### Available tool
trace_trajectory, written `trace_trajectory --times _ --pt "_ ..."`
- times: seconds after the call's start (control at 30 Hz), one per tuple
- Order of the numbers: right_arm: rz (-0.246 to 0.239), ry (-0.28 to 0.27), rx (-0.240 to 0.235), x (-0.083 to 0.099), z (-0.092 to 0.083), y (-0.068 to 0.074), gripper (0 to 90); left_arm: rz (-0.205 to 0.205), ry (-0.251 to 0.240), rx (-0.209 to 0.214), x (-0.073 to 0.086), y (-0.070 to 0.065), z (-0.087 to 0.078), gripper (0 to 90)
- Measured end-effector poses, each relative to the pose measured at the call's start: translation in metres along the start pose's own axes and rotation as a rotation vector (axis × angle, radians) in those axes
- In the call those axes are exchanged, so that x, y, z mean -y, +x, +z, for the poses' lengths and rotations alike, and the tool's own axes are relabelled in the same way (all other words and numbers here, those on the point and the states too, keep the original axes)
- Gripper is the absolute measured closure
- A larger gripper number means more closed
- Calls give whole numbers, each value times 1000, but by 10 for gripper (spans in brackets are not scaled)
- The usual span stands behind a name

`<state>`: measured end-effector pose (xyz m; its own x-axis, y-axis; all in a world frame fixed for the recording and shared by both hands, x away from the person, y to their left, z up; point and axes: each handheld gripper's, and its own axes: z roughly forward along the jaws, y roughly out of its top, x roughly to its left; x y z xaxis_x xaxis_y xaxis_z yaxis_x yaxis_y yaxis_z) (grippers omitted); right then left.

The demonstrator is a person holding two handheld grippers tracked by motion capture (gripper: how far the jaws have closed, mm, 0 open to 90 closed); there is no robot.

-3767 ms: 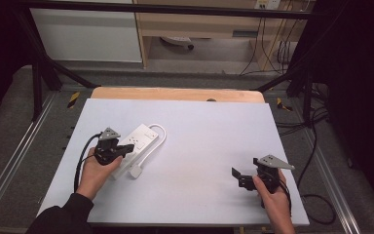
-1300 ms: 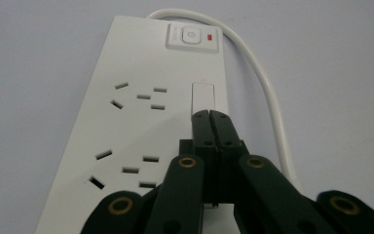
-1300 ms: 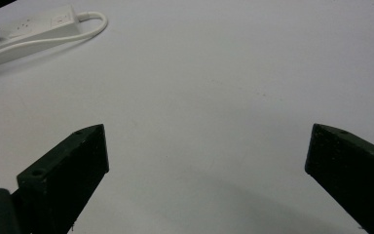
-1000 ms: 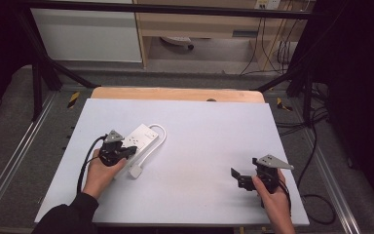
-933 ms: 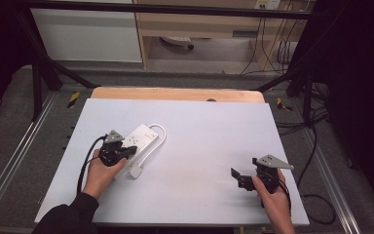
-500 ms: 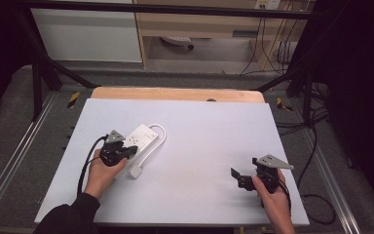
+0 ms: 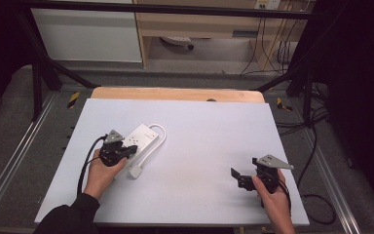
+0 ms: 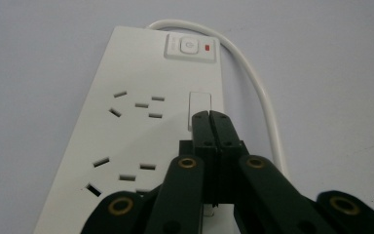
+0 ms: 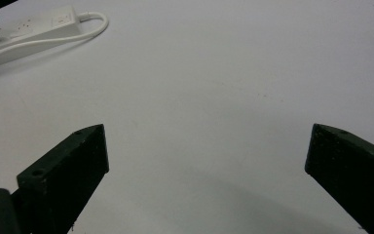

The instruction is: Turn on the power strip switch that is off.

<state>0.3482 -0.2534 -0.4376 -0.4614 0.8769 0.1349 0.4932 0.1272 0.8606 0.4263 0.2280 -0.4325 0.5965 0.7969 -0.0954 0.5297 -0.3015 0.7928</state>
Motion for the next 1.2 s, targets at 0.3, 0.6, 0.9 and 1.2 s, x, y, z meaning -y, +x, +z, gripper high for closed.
trace_trajectory --times 0.3,0.6,0.9,1.2 --pt "-2 -2 0 0 0 0 26 5 -15 -9 -1 0 -1 869" --pt "-2 -2 0 0 0 0 27 3 -27 -28 -2 -1 -1 755" --pt "-1 -2 0 0 0 0 27 -2 -41 -33 -2 -1 -2 650" --pt "-1 -1 0 0 0 0 27 -10 -67 -36 -4 -2 -2 421"
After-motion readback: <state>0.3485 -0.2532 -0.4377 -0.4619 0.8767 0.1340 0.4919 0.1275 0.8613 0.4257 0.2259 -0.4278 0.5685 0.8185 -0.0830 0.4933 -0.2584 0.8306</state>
